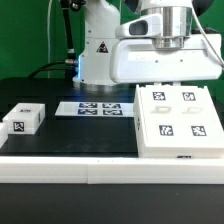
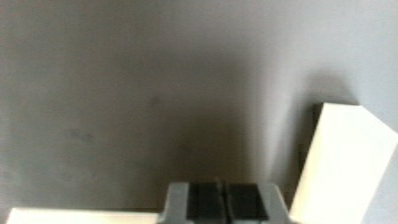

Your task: Assemble cabinet

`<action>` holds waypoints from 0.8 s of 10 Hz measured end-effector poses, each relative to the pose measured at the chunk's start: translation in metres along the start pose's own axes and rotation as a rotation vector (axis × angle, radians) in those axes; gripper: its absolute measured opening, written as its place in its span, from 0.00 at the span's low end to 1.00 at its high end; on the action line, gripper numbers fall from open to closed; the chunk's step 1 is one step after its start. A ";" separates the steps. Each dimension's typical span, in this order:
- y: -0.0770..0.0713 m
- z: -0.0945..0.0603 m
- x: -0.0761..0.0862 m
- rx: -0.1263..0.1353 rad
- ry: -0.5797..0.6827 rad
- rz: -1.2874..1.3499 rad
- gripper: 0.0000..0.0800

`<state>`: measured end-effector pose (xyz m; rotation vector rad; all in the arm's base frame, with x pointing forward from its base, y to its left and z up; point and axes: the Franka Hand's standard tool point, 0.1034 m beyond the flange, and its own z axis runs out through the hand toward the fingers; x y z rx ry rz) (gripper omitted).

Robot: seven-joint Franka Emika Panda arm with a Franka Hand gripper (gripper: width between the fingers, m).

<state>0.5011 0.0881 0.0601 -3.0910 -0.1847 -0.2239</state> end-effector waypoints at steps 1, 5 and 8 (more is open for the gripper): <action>0.000 0.002 -0.002 0.000 -0.006 0.000 0.01; 0.001 0.001 -0.002 -0.001 -0.007 0.000 0.01; 0.000 -0.015 0.003 0.002 -0.012 -0.001 0.01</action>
Offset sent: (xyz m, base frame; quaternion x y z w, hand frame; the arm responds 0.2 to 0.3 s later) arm 0.0000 0.0000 0.0000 0.0000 0.0000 0.0000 1.0000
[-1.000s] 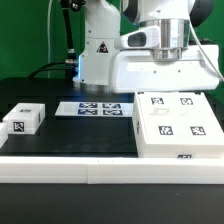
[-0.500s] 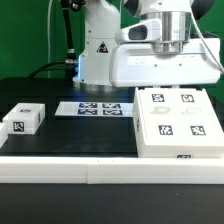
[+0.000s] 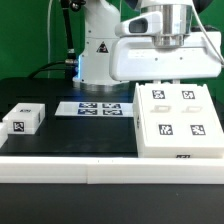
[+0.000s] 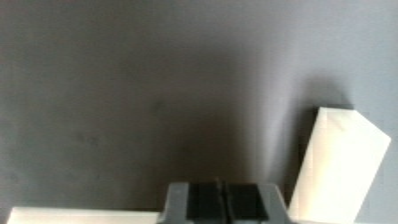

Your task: Assemble cabinet

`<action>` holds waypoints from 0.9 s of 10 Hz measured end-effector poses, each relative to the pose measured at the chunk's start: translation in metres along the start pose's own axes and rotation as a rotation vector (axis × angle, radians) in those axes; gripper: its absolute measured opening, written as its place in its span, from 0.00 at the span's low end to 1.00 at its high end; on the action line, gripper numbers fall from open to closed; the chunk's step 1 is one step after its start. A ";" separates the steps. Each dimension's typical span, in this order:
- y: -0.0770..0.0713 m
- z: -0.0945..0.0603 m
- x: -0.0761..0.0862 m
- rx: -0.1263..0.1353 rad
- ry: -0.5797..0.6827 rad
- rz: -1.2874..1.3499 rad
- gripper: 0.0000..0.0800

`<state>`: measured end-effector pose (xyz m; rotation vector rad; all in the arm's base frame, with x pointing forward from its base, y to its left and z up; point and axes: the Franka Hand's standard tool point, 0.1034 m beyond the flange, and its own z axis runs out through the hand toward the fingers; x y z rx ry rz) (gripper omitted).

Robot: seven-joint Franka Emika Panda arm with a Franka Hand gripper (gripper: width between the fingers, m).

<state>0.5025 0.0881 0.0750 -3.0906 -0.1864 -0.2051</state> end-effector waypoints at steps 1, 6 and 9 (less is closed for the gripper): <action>-0.001 -0.005 0.002 0.002 -0.019 -0.001 0.01; -0.001 -0.008 0.005 0.002 -0.020 -0.001 0.01; 0.006 -0.015 0.006 0.000 -0.026 -0.036 0.01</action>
Offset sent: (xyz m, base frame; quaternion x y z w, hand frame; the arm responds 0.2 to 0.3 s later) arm 0.0000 0.0000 0.0000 0.0000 0.0000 0.0000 1.0000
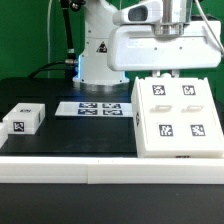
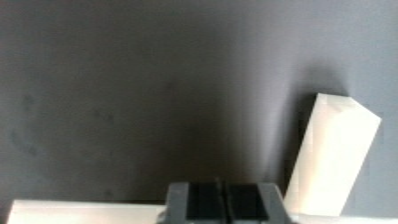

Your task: Assemble cabinet

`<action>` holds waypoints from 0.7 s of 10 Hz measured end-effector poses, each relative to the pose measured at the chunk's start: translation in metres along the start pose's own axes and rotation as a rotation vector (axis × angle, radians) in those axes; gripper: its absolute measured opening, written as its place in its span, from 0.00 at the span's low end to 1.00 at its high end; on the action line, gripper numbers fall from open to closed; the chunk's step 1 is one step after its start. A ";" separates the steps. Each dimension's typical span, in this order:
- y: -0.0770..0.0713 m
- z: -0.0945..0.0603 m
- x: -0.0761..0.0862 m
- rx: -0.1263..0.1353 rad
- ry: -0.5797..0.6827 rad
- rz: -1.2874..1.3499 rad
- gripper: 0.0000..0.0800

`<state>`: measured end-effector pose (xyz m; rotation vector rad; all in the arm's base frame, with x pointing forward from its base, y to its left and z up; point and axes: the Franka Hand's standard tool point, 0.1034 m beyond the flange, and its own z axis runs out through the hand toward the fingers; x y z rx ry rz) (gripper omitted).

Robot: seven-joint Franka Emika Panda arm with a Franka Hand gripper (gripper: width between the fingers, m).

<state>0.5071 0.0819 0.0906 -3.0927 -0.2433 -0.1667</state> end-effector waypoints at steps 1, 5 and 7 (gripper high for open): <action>-0.001 -0.007 0.003 0.003 -0.016 0.000 0.01; -0.003 -0.017 0.019 0.008 -0.033 -0.002 0.01; -0.002 -0.015 0.019 0.007 -0.032 -0.006 0.01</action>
Offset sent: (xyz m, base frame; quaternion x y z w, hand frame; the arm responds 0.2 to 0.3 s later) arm 0.0278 -0.0033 0.0113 -0.0176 -0.0244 -0.0205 0.9993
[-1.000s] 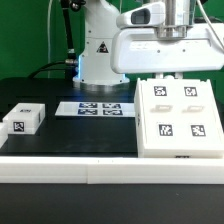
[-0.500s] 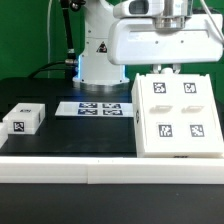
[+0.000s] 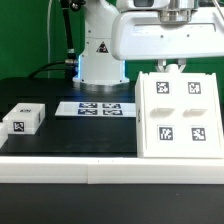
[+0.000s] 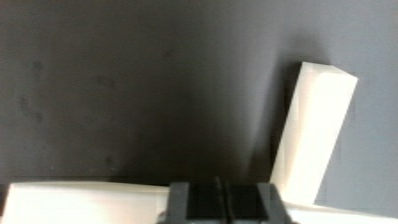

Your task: Assemble cabinet

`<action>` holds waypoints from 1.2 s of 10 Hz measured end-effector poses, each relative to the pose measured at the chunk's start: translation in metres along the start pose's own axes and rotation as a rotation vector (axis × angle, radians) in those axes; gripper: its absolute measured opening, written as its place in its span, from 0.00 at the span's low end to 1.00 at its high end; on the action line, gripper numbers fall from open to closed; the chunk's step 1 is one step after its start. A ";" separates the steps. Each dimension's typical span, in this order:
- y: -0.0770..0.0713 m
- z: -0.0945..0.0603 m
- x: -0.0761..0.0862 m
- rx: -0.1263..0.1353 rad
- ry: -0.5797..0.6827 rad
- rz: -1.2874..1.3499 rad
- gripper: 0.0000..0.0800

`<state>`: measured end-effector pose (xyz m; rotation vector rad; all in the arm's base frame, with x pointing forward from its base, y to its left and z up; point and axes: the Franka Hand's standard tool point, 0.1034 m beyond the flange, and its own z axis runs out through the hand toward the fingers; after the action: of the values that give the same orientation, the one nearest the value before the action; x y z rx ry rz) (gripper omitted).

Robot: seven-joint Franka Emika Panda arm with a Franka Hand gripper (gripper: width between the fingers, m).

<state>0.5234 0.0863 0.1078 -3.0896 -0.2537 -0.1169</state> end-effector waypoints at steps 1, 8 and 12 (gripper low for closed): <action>0.002 0.005 -0.002 0.000 -0.011 -0.005 0.01; -0.001 -0.016 0.010 0.007 -0.124 -0.019 0.01; 0.001 -0.017 0.013 0.008 -0.121 -0.033 0.01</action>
Offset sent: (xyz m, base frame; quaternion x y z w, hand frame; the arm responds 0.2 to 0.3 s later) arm 0.0161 -0.0040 0.0174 -0.0079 -0.0321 0.0015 0.9995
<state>0.5349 0.0867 0.1260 -3.0893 -0.3087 0.0705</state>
